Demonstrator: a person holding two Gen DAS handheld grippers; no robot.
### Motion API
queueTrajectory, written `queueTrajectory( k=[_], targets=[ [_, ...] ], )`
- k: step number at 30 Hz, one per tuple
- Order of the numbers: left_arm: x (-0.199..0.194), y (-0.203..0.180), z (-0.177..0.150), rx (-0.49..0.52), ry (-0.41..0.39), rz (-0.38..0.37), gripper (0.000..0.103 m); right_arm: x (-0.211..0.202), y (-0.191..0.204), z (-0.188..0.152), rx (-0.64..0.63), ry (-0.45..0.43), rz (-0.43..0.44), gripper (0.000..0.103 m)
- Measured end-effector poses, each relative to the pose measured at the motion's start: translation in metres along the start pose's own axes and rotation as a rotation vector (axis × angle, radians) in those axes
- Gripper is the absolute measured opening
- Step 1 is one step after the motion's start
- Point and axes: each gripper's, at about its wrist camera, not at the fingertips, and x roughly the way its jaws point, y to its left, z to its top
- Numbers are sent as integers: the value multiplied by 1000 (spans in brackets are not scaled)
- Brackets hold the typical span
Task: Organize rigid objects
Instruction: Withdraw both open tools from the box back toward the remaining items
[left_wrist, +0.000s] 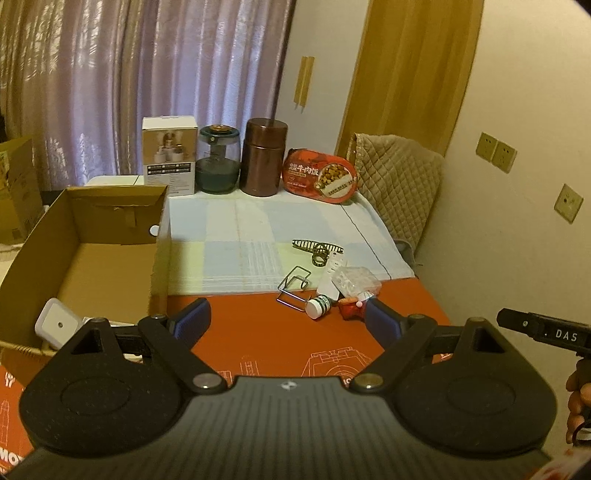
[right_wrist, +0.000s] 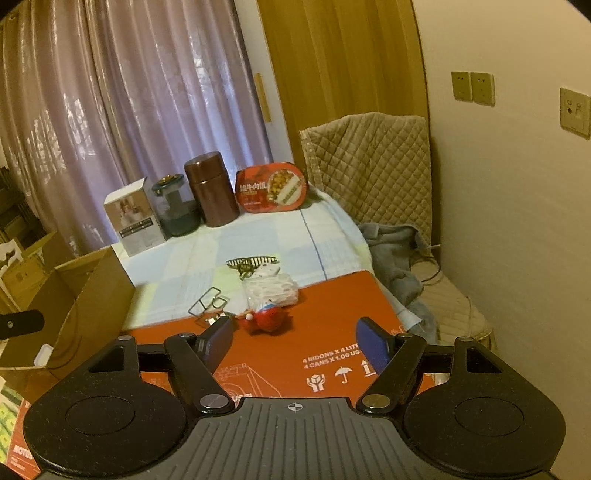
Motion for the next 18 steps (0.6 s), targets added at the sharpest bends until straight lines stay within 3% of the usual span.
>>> queueTrajectory(
  k=[10, 18],
  targets=[
    [47, -13, -5, 50, 47, 5, 88, 37, 3, -6, -92, 12, 18, 71],
    [107, -19, -12, 79, 93, 1, 88, 89, 2, -14, -161, 47, 37, 71]
  ],
)
